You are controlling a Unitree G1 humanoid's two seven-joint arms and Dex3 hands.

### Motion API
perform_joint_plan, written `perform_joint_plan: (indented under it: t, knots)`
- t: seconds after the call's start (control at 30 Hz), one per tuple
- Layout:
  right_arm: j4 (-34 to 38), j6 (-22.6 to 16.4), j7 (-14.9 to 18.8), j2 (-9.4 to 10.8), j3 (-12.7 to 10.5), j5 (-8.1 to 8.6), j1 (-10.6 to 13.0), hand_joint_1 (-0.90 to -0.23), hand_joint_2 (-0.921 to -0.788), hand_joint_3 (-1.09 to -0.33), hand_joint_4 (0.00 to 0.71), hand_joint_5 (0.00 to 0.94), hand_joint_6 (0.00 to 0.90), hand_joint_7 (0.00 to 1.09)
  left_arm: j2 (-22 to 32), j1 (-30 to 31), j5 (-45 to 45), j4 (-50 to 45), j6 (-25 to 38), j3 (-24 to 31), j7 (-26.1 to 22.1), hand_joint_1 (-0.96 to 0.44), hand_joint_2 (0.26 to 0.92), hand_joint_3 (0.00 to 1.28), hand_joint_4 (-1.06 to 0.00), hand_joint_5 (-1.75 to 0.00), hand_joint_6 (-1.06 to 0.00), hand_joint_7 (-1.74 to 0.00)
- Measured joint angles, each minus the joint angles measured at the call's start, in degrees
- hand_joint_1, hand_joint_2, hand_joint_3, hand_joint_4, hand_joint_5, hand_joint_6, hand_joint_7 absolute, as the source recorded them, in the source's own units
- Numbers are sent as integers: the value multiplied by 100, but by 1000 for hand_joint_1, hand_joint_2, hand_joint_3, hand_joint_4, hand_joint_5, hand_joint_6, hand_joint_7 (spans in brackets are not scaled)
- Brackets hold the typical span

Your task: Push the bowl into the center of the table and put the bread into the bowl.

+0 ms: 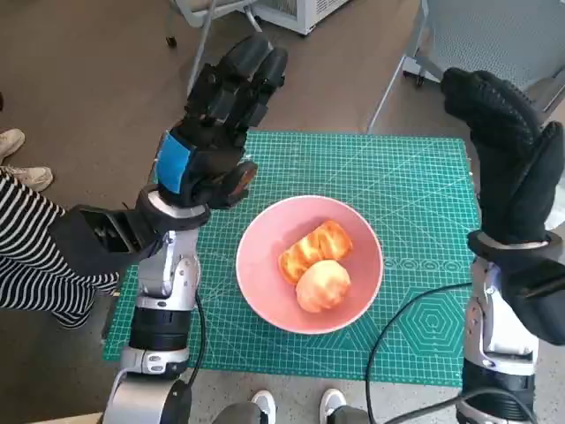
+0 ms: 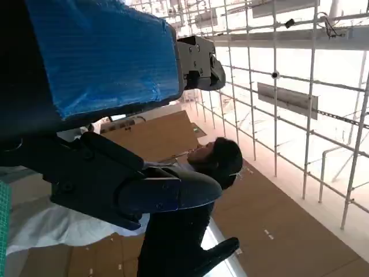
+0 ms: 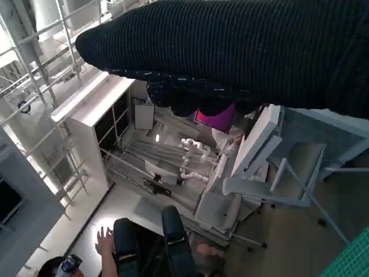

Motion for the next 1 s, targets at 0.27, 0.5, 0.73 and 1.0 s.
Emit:
perform_joint_plan:
  t: [0.27,0.5,0.73,1.0]
  knots:
    - [-8,1,-48,0,24,-130,2,-715,-921,-718,169,5,79,545,-21,4,-3,0,2,2,-1,-750,921,468,-74,-51,1,-381]
    - [-8,-2,-49,0,22,-194,5,-724,-921,-720,173,6,78,546,-22,24,-17,0,5,7,-15,-749,921,449,-75,-53,1,-381]
    - [-4,-6,-49,5,20,-189,7,-727,-921,-720,175,6,78,547,-21,51,-64,0,46,29,-54,-740,921,419,-80,-56,1,-390]
    - [-3,-8,-49,27,20,-180,8,-729,-921,-719,165,1,77,548,-20,75,-82,-13,152,38,-62,-717,921,377,-80,-55,1,-396]
